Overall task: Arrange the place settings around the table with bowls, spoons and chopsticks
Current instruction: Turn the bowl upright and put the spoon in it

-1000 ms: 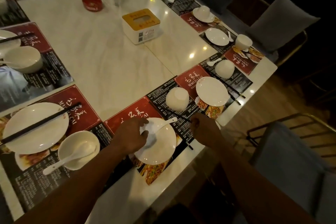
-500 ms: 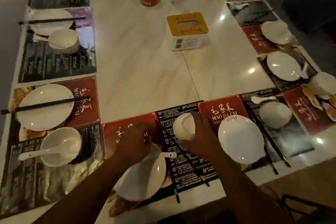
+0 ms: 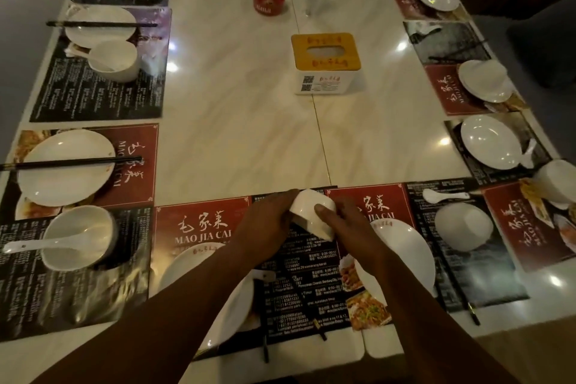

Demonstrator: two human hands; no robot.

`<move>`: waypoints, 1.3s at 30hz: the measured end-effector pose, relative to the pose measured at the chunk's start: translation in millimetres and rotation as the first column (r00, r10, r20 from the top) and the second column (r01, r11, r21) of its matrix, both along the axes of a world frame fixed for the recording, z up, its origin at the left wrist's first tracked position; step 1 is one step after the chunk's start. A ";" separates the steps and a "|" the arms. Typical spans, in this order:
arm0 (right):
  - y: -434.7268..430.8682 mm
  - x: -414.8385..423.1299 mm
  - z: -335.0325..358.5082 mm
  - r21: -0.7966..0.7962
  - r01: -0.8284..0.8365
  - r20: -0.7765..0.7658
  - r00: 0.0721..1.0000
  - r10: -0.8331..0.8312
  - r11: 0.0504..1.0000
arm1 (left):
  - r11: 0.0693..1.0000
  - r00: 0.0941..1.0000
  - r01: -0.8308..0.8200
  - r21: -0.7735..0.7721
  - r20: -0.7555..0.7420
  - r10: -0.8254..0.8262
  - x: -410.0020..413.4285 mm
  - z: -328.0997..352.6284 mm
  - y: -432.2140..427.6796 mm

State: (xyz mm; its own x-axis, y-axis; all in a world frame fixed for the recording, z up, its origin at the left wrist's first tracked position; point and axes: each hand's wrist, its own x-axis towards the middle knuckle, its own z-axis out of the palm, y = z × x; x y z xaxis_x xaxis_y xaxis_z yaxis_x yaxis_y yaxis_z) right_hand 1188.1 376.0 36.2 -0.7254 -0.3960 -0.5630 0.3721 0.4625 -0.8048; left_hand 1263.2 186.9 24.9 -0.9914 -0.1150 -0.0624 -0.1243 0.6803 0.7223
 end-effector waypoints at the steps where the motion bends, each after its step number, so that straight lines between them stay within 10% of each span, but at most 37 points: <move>1: 0.3 0.0 3.4 0.004 -0.045 -0.048 0.998 0.045 0.999 | 1.000 1.000 -0.020 -0.003 0.007 0.020 -2.6 1.3 0.3; 7: 5.2 -10.6 -9.1 0.329 -0.172 -0.409 0.860 0.304 0.928 | 0.987 0.974 -0.162 0.011 0.164 0.158 -9.6 4.1 3.0; 32: 2.6 -24.8 -34.3 0.521 -0.061 -0.349 0.895 0.278 0.851 | 0.944 0.931 -0.286 0.163 0.279 0.233 0.9 -2.6 -16.8; 36: -9.9 -5.2 -9.9 0.567 0.106 -0.666 0.643 0.379 0.817 | 0.925 0.910 -0.369 0.089 0.236 0.341 27.1 4.4 -50.4; 39: -38.5 28.0 13.9 0.424 -0.109 -0.706 0.583 0.403 0.899 | 0.925 0.908 -0.378 0.043 0.214 0.361 52.8 7.3 -72.3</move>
